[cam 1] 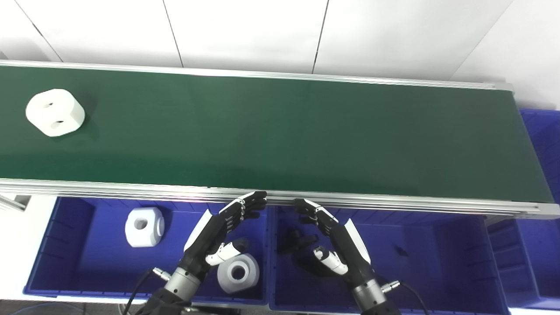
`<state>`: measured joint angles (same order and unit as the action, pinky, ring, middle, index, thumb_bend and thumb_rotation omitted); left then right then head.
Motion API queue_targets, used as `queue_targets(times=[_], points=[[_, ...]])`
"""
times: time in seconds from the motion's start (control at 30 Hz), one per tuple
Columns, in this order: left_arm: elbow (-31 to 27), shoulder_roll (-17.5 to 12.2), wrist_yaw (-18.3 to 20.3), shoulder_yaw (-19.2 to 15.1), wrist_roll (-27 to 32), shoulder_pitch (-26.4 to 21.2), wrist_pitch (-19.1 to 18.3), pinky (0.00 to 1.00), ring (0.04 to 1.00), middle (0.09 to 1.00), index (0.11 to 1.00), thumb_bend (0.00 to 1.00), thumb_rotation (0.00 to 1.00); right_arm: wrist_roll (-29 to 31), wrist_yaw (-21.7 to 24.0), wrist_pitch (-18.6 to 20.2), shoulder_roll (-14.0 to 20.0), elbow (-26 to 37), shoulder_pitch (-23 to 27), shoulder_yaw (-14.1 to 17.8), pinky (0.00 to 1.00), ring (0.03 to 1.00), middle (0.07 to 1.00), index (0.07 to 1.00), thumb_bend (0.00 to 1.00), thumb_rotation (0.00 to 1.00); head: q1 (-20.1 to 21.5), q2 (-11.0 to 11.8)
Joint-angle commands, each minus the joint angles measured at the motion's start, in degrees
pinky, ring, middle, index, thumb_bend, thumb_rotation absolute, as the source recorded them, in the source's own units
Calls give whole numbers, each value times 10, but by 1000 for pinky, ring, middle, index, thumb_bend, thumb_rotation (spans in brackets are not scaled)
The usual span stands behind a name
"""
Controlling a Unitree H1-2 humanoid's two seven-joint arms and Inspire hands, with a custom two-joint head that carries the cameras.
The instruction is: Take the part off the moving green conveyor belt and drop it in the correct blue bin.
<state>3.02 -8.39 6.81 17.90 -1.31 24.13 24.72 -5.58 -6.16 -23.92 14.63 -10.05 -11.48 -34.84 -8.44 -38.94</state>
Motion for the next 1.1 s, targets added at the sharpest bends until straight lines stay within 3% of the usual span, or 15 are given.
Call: queue_targets(times=[0.0,1.07], points=[[-10,3,4,-3,7,2,22,803,838,843,838,776,821,3,-2,-30,-2,9,3,1,763,834,861,838,885,959,0,0],[-6,5,15,-8,12,2,22,806,841,845,838,780,815,13,21,-30,-8,6,1,13,771,837,862,836,899,933,1,5]])
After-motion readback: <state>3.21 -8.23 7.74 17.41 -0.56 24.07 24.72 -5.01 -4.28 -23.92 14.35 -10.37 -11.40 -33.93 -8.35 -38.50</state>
